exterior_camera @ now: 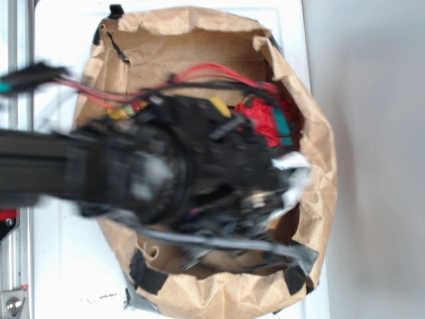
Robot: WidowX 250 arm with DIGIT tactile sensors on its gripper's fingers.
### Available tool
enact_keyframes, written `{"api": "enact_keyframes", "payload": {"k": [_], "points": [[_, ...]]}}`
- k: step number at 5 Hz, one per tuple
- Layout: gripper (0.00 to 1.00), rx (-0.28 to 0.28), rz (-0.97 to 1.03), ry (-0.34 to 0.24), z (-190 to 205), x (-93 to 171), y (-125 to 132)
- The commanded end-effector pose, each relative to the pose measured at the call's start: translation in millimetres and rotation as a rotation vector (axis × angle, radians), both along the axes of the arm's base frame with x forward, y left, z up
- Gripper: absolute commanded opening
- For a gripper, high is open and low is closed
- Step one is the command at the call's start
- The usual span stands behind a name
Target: Grab the multicolored rope.
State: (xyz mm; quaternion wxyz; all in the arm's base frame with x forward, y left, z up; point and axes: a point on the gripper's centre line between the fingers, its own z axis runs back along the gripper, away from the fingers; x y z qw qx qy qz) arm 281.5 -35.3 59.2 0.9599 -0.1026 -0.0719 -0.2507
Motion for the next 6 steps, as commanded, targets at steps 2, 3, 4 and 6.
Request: {"api": "enact_keyframes", "payload": {"k": [2,3,4,6], "points": [[0.0,0.214,0.524,-0.299,89.6,4.3,39.4],[0.0,0.296,0.668,-0.329,94.6,22.6,54.1],[0.0,0.282,0.661,-0.252,99.1,24.7,57.2],[0.0,0.146,0.579,-0.108,121.0,-0.2,51.0]]}}
